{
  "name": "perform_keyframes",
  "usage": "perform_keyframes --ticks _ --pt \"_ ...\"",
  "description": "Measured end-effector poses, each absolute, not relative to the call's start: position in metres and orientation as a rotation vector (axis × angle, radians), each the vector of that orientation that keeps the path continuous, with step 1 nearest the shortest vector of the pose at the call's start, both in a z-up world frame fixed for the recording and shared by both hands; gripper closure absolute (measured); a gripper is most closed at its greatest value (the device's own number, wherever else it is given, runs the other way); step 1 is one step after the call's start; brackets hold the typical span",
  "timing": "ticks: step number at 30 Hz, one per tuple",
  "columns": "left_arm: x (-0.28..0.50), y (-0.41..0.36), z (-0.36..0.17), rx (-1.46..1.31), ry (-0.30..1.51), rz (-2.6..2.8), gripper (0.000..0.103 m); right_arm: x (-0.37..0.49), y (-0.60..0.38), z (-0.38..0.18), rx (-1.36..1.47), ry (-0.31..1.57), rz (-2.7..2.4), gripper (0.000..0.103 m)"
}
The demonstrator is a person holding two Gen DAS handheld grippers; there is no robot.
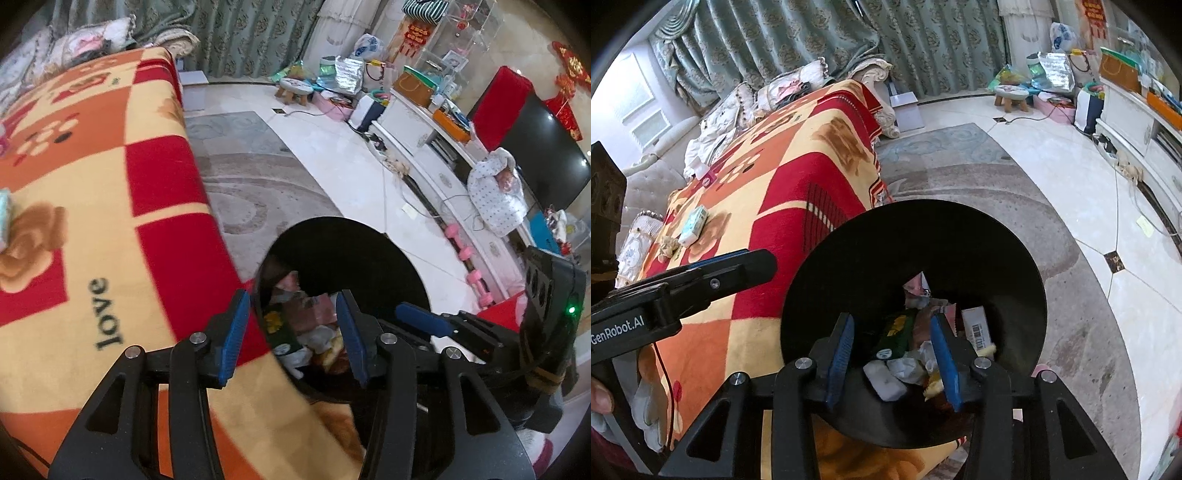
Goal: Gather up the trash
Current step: 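Open the left tool to drop the pouch while the right tool opens to drop the cloth, then move both open tools back over the blanket toward the remaining trash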
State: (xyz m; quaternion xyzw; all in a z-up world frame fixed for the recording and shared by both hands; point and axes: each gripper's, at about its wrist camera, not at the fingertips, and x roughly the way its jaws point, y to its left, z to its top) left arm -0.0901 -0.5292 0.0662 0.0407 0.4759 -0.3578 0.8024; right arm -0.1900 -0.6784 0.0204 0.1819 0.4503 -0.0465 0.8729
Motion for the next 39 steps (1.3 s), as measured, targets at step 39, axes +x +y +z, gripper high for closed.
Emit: perform_keyframes --ticks 39 --pt "-0.073 -0.328 0.081 0.04 0.924 -0.402 0.056 -0.131 -0.515 0.049 0.225 0.946 0.121 0.053"
